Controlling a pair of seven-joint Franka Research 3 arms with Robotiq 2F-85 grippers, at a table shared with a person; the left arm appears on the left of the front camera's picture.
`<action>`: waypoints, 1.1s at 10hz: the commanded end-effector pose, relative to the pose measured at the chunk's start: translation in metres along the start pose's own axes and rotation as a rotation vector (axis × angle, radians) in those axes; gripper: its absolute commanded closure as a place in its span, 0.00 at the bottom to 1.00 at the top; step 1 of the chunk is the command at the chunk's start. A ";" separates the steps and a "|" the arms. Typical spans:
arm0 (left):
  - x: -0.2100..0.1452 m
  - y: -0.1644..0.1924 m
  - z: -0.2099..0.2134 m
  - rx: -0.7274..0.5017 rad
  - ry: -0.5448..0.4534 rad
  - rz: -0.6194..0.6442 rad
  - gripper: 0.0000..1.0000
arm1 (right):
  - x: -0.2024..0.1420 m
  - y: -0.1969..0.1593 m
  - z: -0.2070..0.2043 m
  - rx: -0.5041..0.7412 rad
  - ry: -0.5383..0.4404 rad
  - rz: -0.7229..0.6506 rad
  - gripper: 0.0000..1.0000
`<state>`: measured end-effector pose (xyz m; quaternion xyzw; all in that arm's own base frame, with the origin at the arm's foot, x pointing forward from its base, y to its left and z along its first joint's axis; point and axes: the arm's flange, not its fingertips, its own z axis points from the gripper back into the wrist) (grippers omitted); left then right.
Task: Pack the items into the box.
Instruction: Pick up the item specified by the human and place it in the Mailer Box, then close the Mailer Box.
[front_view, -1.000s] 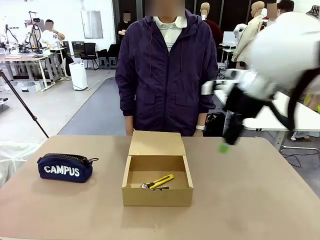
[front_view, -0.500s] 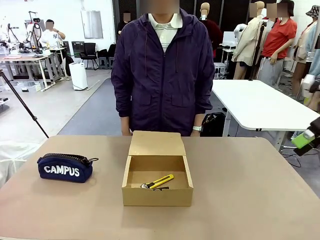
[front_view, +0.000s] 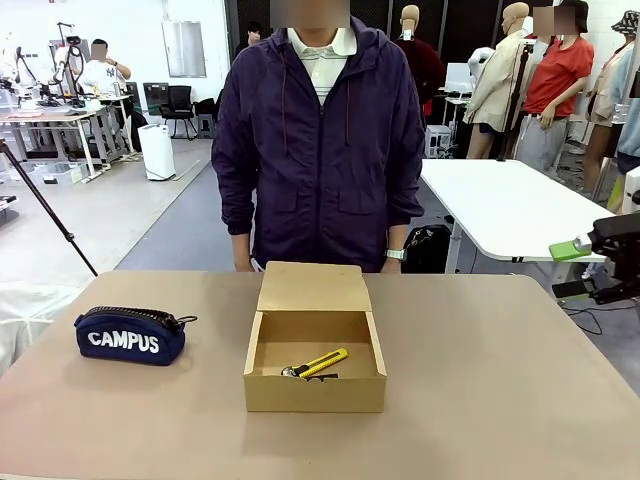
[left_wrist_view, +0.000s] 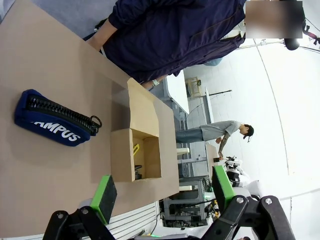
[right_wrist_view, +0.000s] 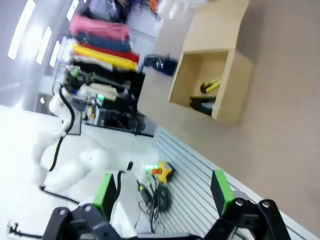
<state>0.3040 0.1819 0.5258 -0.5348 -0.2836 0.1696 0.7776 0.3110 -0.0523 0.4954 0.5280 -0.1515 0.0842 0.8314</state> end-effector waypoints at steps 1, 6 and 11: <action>0.000 -0.002 0.000 -0.021 -0.006 -0.001 0.00 | 0.002 0.008 0.012 -0.031 0.086 0.010 0.00; 0.000 -0.002 0.000 -0.021 -0.006 -0.001 0.00 | 0.002 0.008 0.012 -0.031 0.086 0.010 0.00; 0.000 -0.002 0.000 -0.021 -0.006 -0.001 0.00 | 0.002 0.008 0.012 -0.031 0.086 0.010 0.00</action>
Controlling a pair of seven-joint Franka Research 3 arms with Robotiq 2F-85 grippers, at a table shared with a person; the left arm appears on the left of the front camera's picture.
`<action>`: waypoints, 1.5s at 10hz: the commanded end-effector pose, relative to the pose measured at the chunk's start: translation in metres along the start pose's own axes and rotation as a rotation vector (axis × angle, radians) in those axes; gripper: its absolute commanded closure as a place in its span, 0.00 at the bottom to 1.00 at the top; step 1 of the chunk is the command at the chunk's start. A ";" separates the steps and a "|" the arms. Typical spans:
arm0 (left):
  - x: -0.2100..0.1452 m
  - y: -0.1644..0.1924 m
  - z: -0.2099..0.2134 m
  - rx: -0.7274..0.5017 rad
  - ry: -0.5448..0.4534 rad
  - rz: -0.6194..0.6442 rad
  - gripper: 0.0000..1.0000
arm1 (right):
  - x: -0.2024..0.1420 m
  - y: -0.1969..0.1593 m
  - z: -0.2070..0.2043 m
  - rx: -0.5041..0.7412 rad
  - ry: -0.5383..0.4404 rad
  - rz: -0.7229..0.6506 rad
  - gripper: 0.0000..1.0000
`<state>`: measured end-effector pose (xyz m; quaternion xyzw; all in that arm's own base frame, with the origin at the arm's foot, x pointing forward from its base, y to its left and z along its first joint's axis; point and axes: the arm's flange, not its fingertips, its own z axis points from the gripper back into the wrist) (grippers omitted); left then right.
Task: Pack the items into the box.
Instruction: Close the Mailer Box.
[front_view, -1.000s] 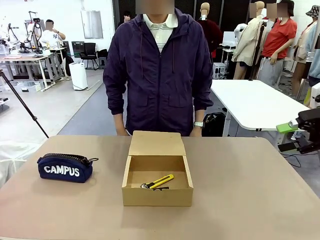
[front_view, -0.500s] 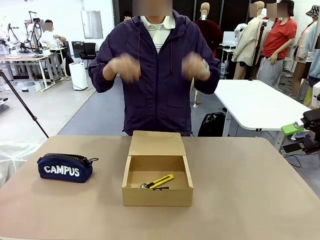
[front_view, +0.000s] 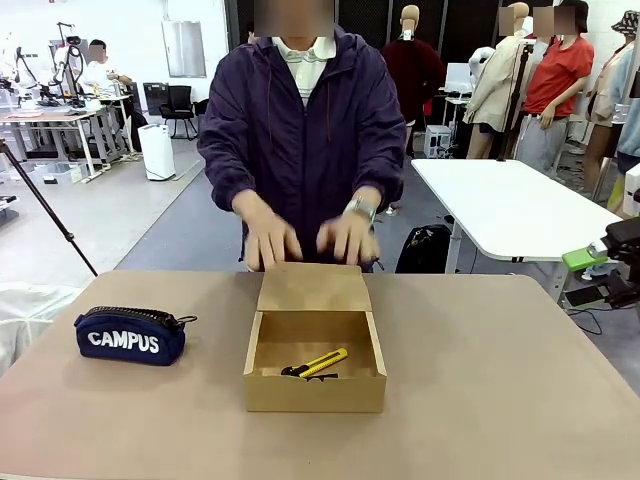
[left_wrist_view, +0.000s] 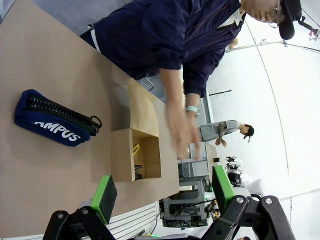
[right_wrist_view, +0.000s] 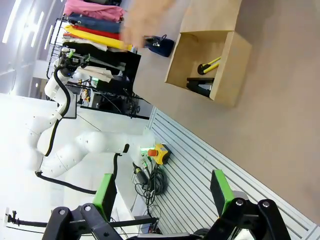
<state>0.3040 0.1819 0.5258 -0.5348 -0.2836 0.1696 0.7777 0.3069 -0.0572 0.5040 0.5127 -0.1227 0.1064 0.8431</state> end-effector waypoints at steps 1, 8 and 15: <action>0.000 -0.002 0.000 -0.021 -0.006 -0.001 0.00 | 0.002 0.002 0.004 -0.004 0.008 0.001 0.00; 0.018 -0.007 -0.047 0.101 0.148 0.005 0.00 | 0.026 -0.004 -0.020 -0.011 0.043 0.008 0.00; -0.011 0.034 -0.280 0.227 0.687 0.112 0.00 | 0.107 -0.046 -0.157 -0.208 0.087 -0.020 0.00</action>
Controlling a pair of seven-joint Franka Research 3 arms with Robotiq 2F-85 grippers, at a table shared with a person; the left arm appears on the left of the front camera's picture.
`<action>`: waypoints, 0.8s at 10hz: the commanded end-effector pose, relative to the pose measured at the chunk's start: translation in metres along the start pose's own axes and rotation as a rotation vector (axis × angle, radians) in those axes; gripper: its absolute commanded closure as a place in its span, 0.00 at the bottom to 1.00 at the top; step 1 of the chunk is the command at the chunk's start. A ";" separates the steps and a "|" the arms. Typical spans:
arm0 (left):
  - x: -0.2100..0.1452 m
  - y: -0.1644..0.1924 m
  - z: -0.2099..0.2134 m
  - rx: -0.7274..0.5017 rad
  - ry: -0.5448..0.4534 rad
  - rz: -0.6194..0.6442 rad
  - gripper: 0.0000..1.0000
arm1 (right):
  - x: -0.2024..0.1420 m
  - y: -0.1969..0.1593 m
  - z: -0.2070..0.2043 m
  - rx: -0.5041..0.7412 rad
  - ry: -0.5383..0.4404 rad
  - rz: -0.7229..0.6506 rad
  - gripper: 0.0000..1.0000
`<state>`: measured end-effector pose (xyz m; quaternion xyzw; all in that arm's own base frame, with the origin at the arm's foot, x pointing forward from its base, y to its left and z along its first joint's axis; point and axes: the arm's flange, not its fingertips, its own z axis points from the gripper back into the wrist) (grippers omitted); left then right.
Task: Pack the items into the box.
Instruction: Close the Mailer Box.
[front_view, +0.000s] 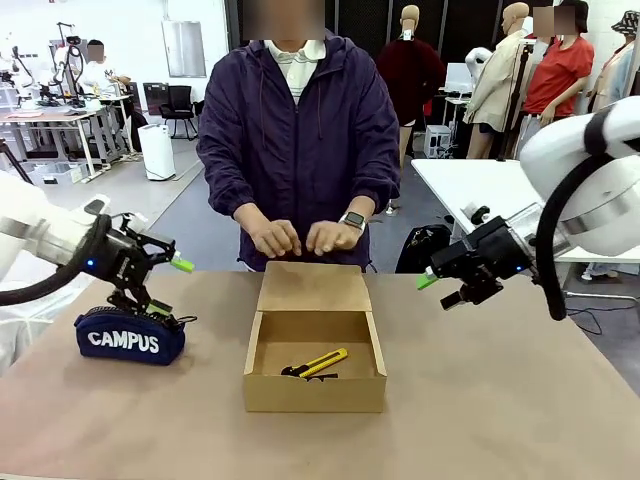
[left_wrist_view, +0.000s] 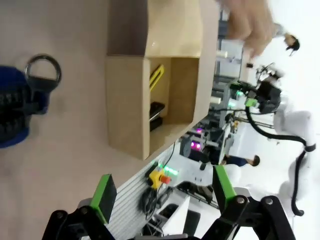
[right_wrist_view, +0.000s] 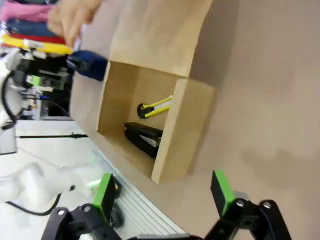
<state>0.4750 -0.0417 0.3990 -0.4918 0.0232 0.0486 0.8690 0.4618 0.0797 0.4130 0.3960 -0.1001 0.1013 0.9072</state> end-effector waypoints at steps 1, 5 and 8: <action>-0.001 -0.009 0.008 -0.010 -0.042 -0.020 0.00 | -0.020 0.010 0.022 0.051 0.014 0.000 0.00; 0.038 -0.002 -0.017 -0.037 0.038 0.022 0.00 | 0.010 0.000 0.000 0.064 0.013 0.028 0.00; 0.143 -0.008 -0.077 -0.058 0.047 0.131 0.00 | 0.068 -0.026 -0.041 0.064 0.006 -0.069 0.00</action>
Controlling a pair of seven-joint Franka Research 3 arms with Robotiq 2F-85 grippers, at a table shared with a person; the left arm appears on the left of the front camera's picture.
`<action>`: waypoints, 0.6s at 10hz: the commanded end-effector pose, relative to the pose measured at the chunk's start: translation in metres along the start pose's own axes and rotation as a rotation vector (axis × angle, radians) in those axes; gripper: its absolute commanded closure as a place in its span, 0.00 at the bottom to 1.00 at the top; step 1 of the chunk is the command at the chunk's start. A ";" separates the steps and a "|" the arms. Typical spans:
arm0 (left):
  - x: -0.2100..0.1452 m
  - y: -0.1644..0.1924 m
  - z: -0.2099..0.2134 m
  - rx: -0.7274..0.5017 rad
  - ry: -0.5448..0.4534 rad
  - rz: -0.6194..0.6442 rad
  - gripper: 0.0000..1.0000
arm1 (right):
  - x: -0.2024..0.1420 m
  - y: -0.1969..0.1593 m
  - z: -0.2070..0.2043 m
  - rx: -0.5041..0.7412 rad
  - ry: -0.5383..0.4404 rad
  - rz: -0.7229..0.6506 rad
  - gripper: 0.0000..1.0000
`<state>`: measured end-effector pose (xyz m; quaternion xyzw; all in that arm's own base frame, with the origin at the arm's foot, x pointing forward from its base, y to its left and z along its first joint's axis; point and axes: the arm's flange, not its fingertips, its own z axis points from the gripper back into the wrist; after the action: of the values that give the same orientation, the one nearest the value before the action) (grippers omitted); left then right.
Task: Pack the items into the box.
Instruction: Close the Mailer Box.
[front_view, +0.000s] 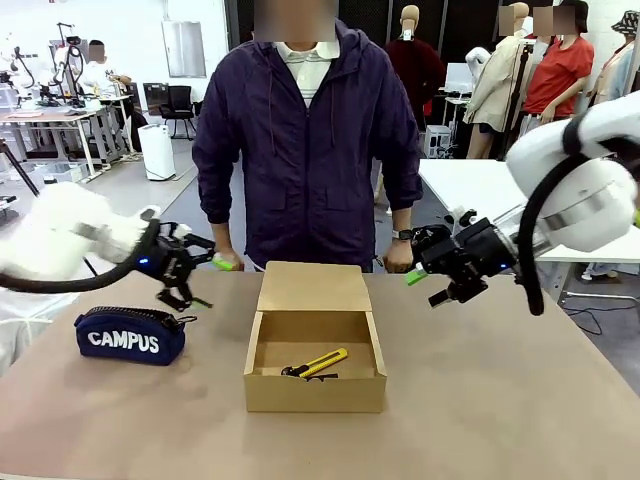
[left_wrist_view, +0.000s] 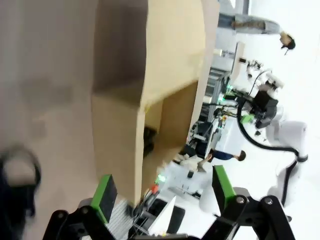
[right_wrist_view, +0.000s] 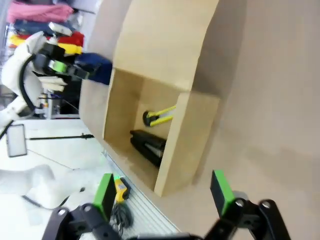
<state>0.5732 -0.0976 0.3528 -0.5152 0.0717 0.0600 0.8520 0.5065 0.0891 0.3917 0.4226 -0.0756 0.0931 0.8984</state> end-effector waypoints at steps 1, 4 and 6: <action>0.064 -0.003 -0.017 -0.001 -0.052 0.088 0.00 | 0.046 -0.016 -0.033 0.070 0.034 -0.079 0.00; 0.091 0.027 -0.059 -0.087 -0.042 0.056 0.00 | 0.089 -0.051 -0.091 0.113 -0.062 -0.183 0.00; 0.096 0.043 -0.082 -0.235 0.040 -0.036 0.00 | 0.101 -0.068 -0.114 0.232 -0.139 -0.229 0.00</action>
<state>0.6543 -0.1481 0.2642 -0.5695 0.0691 0.0787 0.8153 0.6168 0.1386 0.2912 0.5095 -0.0530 -0.0108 0.8587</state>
